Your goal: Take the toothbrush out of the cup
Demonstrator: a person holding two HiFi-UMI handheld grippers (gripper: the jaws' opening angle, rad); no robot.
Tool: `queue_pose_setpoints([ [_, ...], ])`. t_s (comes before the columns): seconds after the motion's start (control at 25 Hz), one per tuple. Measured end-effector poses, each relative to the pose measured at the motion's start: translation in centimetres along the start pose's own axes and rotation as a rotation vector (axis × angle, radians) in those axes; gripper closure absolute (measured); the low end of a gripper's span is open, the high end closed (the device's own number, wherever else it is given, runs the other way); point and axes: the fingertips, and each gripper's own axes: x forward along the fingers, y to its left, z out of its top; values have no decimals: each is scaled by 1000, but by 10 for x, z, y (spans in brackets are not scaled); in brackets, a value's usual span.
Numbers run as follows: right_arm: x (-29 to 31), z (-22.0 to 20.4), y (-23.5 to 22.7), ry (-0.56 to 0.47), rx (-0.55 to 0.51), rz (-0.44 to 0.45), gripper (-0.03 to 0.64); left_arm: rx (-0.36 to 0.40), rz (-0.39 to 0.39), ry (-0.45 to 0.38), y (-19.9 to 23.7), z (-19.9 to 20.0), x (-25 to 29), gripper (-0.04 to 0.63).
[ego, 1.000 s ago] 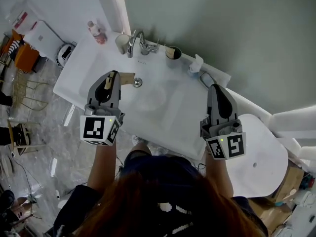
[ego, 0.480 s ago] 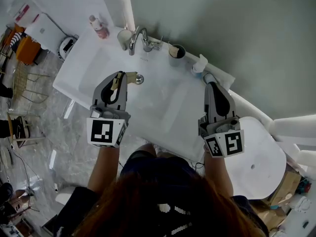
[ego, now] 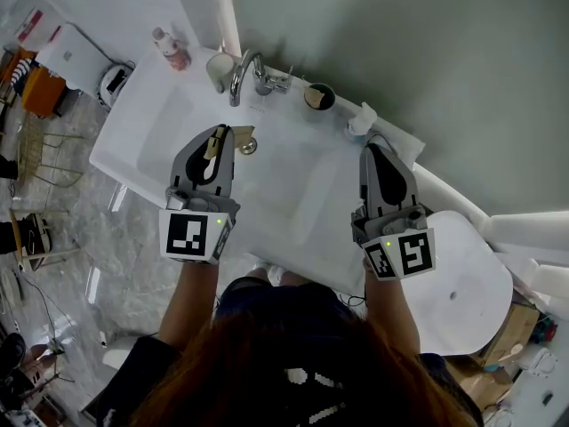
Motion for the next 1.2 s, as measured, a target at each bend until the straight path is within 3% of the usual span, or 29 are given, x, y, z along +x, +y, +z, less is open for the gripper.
queue_pose_setpoints([
  [0.56, 84, -77, -14, 136, -4, 51, 544, -43, 7, 38, 17, -31, 26, 561],
  [1.0, 153, -159, -37, 276, -48, 42, 419, -51, 45, 69, 38, -42, 28, 561],
  [1.2, 170, -175, -38, 318, -105, 34, 438, -47, 70, 82, 47, -47, 21, 561],
])
